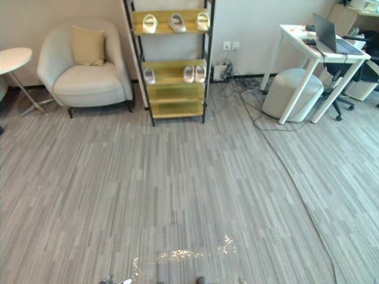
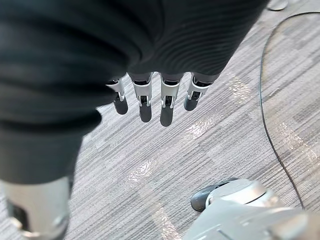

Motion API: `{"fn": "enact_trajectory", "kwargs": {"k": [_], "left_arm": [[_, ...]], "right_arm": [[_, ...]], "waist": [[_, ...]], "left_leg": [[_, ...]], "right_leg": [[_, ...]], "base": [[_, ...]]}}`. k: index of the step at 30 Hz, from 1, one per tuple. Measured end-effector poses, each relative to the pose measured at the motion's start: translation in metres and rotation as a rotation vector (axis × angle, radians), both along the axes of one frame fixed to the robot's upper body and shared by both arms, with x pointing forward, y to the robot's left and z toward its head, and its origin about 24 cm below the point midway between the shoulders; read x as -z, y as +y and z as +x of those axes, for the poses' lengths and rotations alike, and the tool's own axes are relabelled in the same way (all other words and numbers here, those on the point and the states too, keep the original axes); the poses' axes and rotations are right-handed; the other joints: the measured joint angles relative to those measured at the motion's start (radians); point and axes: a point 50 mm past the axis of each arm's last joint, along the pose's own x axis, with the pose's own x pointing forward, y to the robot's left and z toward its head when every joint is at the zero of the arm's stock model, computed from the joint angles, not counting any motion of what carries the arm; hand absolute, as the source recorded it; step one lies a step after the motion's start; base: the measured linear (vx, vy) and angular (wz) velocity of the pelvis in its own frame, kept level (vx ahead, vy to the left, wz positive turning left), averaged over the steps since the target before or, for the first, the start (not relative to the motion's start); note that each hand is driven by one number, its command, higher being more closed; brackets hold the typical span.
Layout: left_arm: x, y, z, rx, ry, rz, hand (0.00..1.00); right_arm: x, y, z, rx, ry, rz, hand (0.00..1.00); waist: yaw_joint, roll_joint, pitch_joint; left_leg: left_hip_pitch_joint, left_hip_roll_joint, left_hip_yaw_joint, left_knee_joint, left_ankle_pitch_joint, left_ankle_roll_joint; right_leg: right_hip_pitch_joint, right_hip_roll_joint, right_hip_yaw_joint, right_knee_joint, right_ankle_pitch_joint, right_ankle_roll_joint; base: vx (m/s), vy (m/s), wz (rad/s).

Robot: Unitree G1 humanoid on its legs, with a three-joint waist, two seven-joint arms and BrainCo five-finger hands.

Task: Organize the slippers on the shoe rack

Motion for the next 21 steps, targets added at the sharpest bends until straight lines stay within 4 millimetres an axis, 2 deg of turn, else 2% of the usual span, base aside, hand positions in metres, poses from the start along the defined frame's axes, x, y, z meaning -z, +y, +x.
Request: {"fn": "enact_trajectory", "kwargs": {"k": [4,9,14,21], "left_arm": [[-0.002,0.0,0.009,0.004,-0.022,0.007,0.0],[-0.003,0.0,0.014,0.017,-0.033,0.013,0.0],[-0.003,0.001,0.014,0.02,-0.033,0.02,0.0],[-0.003,0.002,0.014,0.02,-0.031,0.024,0.0]], "right_arm": [[-0.002,0.004,0.019,0.017,-0.053,0.008,0.0],[-0.003,0.013,0.037,-0.015,-0.09,0.025,0.0],[-0.003,0.019,0.042,-0.035,-0.1,0.037,0.0],[-0.003,0.02,0.044,-0.044,-0.102,0.038,0.0]], "waist": [[0.0,-0.003,0.014],[0.002,-0.008,0.033],[0.005,-0.011,0.039],[0.005,-0.016,0.047]], "left_leg": [[0.015,0.001,0.004,-0.019,0.004,-0.008],[0.03,0.0,0.003,-0.029,0.005,-0.009],[0.042,0.0,-0.003,-0.053,0.017,-0.024],[0.047,0.001,-0.003,-0.066,0.02,-0.023]], "right_leg": [[0.035,0.002,-0.005,-0.052,0.023,0.024],[0.048,0.002,-0.011,-0.065,0.026,0.025],[0.065,0.001,-0.032,-0.084,0.03,0.023],[0.077,0.004,-0.037,-0.097,0.03,0.023]], "base": [[0.05,0.006,-0.01],[0.0,0.001,0.01],[0.0,-0.007,0.1],[0.0,-0.002,0.01]]}}
